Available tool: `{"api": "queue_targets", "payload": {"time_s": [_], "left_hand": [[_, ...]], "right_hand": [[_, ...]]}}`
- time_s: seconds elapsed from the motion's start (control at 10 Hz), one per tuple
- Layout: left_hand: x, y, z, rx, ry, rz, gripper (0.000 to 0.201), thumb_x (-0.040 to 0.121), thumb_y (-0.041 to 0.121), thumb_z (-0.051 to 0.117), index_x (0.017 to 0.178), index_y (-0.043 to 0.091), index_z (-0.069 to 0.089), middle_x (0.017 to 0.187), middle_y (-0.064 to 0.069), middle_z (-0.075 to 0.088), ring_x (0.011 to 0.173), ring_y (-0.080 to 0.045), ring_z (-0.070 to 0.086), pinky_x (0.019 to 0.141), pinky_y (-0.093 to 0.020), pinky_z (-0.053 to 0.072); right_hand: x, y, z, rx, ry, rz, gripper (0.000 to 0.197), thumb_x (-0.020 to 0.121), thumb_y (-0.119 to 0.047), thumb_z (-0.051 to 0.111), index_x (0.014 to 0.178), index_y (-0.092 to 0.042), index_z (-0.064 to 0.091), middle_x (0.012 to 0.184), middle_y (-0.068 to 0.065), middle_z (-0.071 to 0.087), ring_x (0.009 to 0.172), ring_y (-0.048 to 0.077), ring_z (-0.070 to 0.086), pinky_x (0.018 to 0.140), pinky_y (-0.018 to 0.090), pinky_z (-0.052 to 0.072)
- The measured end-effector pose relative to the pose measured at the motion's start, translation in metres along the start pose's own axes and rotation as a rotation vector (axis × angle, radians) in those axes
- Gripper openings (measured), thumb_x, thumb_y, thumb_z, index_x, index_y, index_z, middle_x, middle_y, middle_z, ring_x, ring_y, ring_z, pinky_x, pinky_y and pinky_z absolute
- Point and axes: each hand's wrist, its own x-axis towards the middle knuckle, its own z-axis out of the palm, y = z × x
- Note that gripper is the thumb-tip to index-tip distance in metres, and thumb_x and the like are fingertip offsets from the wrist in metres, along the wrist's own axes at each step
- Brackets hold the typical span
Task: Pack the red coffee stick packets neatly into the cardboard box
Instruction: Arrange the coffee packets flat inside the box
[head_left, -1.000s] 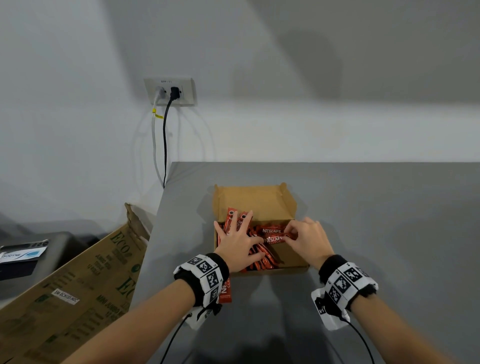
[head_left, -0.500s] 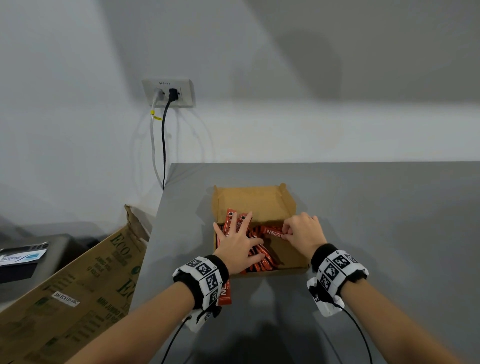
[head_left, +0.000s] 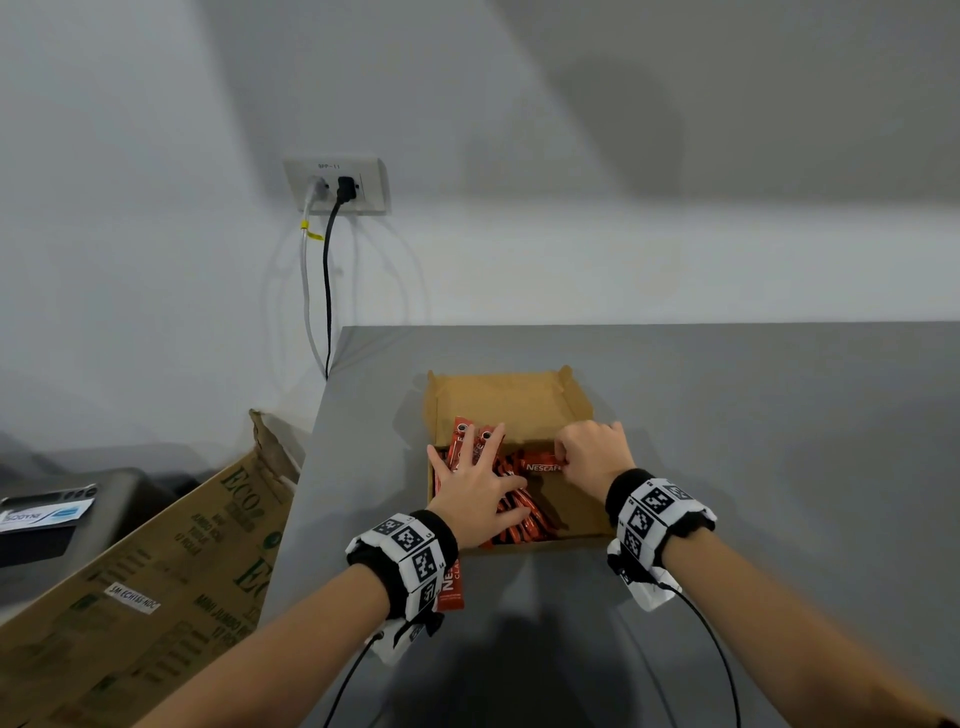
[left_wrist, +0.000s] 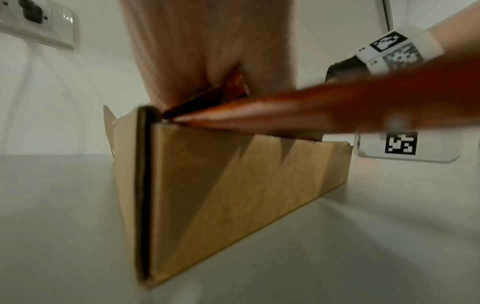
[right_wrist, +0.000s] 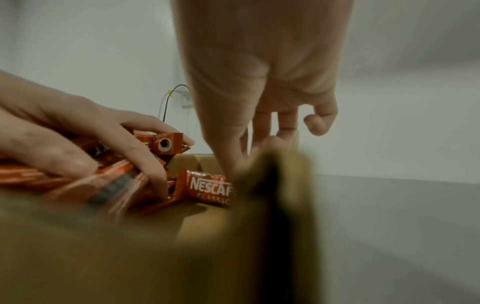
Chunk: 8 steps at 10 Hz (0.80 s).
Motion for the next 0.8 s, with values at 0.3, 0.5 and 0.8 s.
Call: {"api": "queue_targets", "payload": {"time_s": [0.3,0.5,0.8], "left_hand": [[0.0,0.0,0.0,-0.007,-0.004,0.007,0.047,0.092,0.058,0.037,0.134,0.038,0.045,0.157,-0.004,-0.013,0.141,-0.04,-0.016,0.1,-0.076,0.001],[0.0,0.0,0.0,-0.002,-0.008,0.007,0.047,0.092,0.058,0.036,0.134,0.038,0.045,0.157,-0.004,-0.014,0.141,-0.041,-0.016,0.1,-0.077,0.001],[0.001,-0.003,-0.002,-0.016,-0.026,0.021,0.047,0.092,0.057,0.038,0.134,0.038,0.044,0.157,-0.004,-0.013,0.141,-0.04,-0.017,0.1,-0.077,0.0]], "right_hand": [[-0.008,0.013,-0.001,0.093,0.023,0.023,0.013,0.083,-0.013,0.057,0.095,-0.019,0.062,0.095,-0.001,0.064,0.093,0.023,0.059,0.087,0.037,0.039],[-0.021,0.022,-0.006,0.141,0.012,-0.01,0.014,0.084,-0.03,0.063,0.096,-0.022,0.063,0.088,-0.008,0.061,0.09,0.015,0.058,0.084,0.032,0.042],[-0.024,0.009,-0.001,0.004,0.078,0.027,0.011,0.089,-0.025,0.051,0.092,-0.02,0.06,0.096,-0.004,0.063,0.092,0.018,0.057,0.084,0.033,0.033]]}}
